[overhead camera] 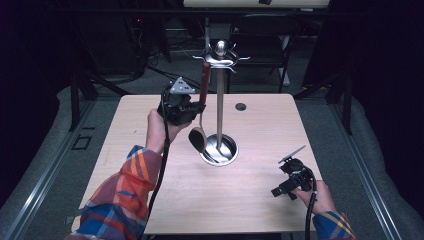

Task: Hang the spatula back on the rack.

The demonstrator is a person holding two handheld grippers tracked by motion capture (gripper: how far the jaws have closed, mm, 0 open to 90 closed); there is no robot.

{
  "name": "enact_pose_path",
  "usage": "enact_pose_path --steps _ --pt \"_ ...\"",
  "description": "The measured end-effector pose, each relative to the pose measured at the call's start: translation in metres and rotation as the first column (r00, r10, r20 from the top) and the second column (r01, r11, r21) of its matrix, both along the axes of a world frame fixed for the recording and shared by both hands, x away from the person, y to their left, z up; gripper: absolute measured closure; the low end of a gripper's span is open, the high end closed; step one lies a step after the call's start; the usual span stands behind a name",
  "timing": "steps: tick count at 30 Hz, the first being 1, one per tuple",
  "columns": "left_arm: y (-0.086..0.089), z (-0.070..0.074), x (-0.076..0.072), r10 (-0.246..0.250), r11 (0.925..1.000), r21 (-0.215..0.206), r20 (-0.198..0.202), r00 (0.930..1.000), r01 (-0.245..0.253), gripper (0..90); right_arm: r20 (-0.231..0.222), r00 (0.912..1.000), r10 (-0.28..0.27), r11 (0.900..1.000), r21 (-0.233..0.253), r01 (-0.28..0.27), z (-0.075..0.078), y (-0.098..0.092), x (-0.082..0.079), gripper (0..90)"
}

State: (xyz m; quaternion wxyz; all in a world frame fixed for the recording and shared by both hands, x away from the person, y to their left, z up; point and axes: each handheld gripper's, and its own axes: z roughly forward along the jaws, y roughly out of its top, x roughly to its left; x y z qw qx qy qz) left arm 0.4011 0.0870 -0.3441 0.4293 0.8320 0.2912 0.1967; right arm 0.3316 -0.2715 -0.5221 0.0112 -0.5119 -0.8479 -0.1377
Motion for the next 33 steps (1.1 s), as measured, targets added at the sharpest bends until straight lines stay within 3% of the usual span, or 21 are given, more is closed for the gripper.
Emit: enact_pose_path --steps 26,28,33 --pt "-0.017 -0.003 0.005 0.029 0.9994 0.017 0.038 0.9988 -0.030 82.7 -0.002 1.0000 0.003 1.000 -0.001 -0.003 0.000 0.000 0.000 16.1" --pt "-0.017 -0.003 0.005 0.021 0.9996 0.018 0.037 0.9991 -0.022 82.4 0.001 1.0000 0.007 1.000 -0.018 -0.007 0.000 -0.001 0.000 16.1" --pt "-0.019 -0.004 0.005 0.020 0.9997 0.010 0.044 0.9988 -0.021 82.3 -0.002 1.0000 0.004 1.000 -0.001 -0.004 0.000 0.000 0.000 16.0"
